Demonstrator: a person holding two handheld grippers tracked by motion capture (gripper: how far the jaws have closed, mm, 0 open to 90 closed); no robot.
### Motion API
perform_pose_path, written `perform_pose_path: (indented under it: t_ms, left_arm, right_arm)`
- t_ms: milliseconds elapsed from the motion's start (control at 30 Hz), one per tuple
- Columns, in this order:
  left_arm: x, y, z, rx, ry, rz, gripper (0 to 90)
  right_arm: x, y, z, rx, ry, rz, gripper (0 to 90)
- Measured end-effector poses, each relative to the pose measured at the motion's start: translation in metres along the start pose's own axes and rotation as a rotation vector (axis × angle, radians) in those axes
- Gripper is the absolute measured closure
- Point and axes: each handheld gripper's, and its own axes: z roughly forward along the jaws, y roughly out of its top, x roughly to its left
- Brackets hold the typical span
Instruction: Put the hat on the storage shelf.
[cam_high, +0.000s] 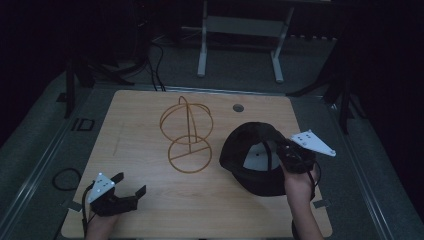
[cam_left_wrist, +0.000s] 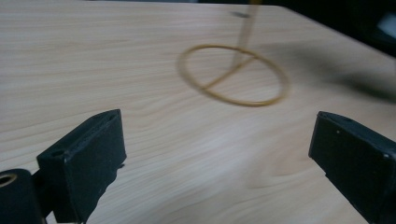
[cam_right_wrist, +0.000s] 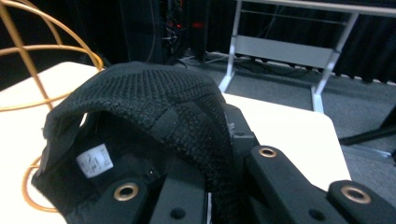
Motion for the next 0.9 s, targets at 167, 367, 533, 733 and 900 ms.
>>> perform_pose_path:
  t_ms: [167,367,533,733,900]
  left_arm:
    - [-0.021,0.014,0.013,0.001,-0.109,-0.033,6.8]
    - [-0.050,0.032,0.027,0.023,-0.197,0.027,7.8]
    - [-0.070,0.045,0.038,0.008,-0.240,0.059,10.9]
    - [-0.090,0.063,0.052,0.006,-0.283,0.099,11.6]
    - [-0.103,0.073,0.064,0.016,-0.333,0.094,11.6]
  right_arm:
    - [0.003,0.007,-0.011,-0.032,0.017,-0.012,88.3]
    - [0.010,0.008,-0.019,-0.046,0.039,-0.027,88.3]
    - [0.014,0.007,-0.023,-0.049,0.060,-0.041,88.3]
    - [0.020,0.005,-0.024,-0.049,0.076,-0.051,88.3]
    - [0.024,0.004,-0.023,-0.045,0.100,-0.057,88.3]
